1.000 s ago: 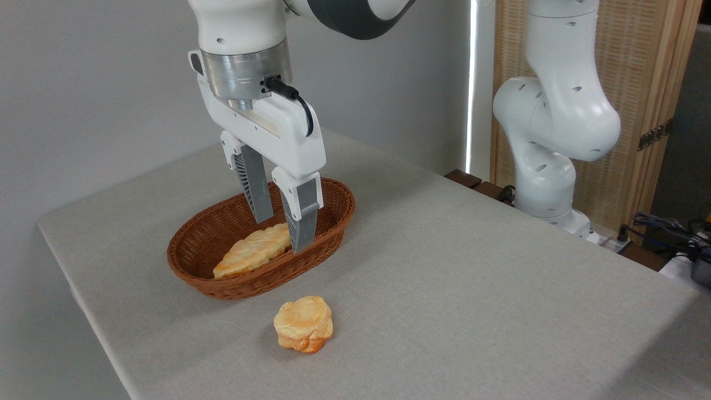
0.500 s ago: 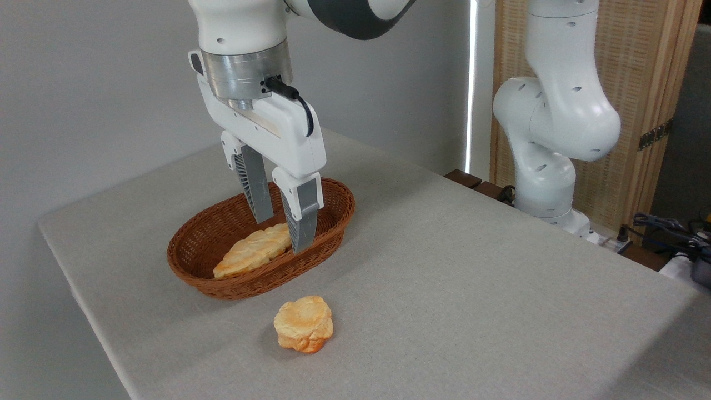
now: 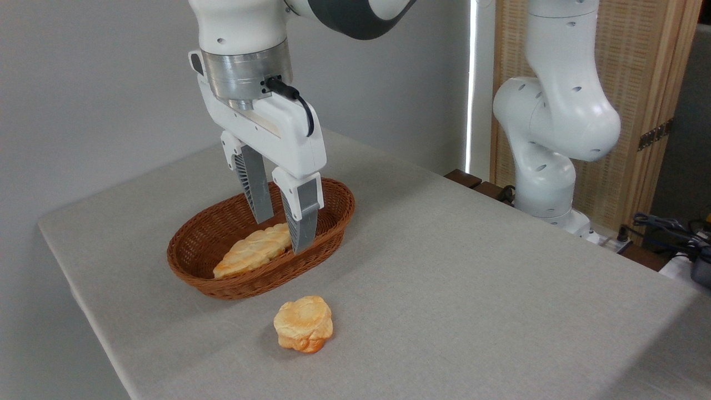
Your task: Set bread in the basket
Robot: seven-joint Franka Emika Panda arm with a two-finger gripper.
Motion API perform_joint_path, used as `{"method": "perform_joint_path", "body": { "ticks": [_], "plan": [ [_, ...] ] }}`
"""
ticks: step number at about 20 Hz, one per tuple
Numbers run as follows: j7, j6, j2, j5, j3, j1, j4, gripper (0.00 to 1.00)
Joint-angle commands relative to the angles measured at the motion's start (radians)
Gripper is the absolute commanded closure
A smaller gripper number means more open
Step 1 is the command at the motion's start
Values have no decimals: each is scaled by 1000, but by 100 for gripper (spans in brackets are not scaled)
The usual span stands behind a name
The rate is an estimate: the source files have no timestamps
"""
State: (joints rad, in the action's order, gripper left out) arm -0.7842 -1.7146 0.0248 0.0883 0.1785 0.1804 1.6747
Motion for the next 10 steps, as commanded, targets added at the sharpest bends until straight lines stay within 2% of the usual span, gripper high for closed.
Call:
{"method": "perform_joint_path", "body": {
  "ticks": [1,10],
  "plan": [
    [3,24,0,5,12,7,-15,0],
    [8,24,-6,5,12,7,-15,0]
  ]
}}
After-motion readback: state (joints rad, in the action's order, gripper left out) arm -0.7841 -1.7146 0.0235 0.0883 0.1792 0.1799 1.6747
